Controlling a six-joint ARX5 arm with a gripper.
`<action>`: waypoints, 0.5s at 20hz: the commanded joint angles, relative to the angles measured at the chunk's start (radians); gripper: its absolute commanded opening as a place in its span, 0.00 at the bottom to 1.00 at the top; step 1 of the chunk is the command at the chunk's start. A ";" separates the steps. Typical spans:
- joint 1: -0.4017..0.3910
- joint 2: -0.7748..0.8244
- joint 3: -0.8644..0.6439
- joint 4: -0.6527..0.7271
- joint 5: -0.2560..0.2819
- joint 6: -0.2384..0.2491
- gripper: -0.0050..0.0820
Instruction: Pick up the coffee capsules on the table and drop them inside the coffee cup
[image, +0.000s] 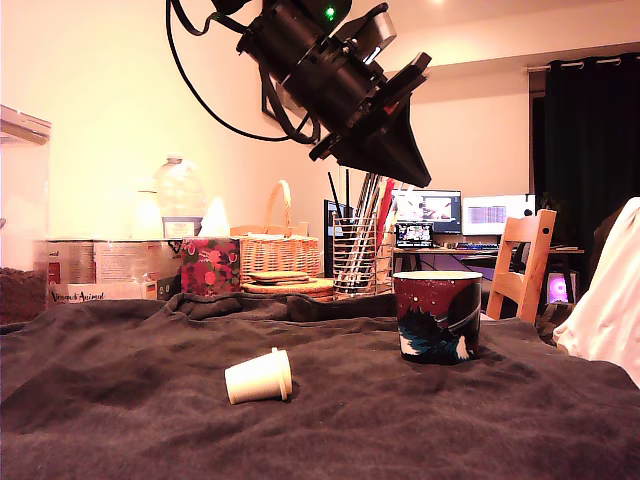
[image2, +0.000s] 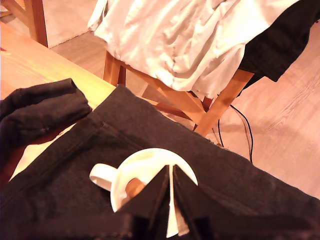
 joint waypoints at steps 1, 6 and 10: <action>-0.001 -0.036 -0.013 0.026 0.004 0.014 0.03; 0.010 -0.077 -0.088 0.049 0.010 0.015 0.03; 0.014 -0.150 -0.214 0.136 0.026 0.015 0.03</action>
